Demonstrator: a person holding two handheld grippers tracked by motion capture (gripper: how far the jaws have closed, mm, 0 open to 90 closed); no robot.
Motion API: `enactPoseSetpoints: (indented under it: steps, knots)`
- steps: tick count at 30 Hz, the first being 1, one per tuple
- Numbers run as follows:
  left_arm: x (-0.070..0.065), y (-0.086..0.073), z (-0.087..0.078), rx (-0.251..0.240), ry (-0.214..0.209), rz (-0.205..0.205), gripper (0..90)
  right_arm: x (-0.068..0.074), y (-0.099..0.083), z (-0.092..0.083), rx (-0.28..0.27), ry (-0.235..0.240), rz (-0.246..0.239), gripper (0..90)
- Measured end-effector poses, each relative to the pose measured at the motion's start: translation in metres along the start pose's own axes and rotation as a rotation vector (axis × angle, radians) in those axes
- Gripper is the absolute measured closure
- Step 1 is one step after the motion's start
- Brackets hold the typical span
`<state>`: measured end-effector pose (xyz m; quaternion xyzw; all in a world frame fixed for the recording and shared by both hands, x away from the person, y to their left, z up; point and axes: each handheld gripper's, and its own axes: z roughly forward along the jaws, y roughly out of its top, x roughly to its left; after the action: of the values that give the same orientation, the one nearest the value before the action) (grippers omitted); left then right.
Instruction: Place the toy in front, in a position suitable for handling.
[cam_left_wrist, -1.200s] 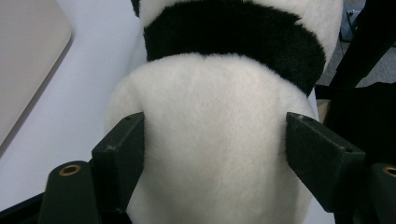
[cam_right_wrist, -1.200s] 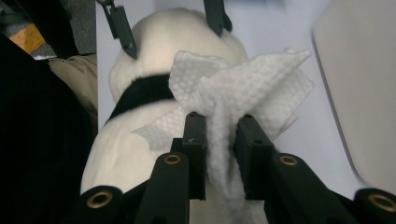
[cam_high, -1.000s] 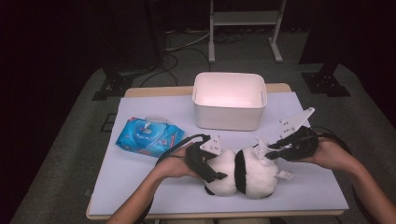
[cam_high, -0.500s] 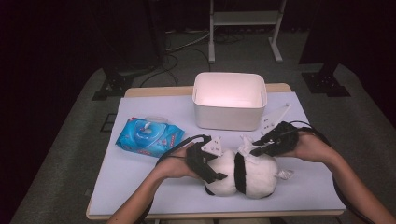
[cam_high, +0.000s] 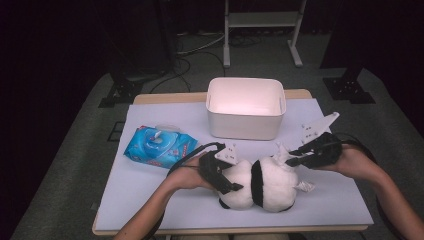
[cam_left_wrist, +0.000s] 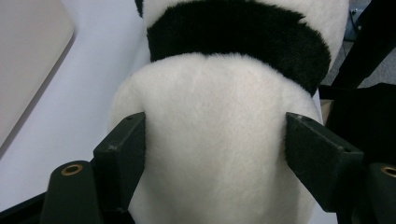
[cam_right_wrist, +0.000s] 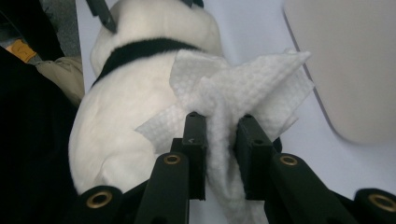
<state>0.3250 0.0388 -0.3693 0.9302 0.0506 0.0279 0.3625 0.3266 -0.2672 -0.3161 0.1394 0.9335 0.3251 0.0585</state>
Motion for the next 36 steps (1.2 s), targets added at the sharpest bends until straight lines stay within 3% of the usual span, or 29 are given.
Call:
enactPoseSetpoints:
  steps: [6,11,19,23,28,30,36]
  knots:
    - [0.005,0.002,0.002,0.001,-0.002,-0.033,24.0,0.007,-0.027,-0.008,-0.018,-0.008,0.036,75.0]
    - [0.009,0.006,0.004,0.007,0.008,-0.059,24.0,0.015,-0.033,-0.009,-0.044,0.009,0.028,75.0]
    - [0.013,0.013,0.009,0.010,0.006,-0.080,23.9,0.024,-0.010,0.000,-0.041,0.026,-0.038,75.0]
    - [0.015,0.016,0.011,0.014,0.004,-0.097,23.5,0.029,0.007,0.013,-0.011,0.037,-0.081,74.9]
    - [0.015,0.017,0.011,0.020,0.005,-0.090,23.3,0.034,0.021,0.027,0.012,0.054,-0.121,75.0]
    - [0.016,0.016,0.010,0.023,0.001,-0.087,22.7,0.035,0.023,0.030,0.022,0.053,-0.128,75.0]
    - [0.018,0.016,0.001,-0.023,0.008,-0.086,22.0,0.028,0.013,0.023,0.006,0.040,-0.088,74.9]
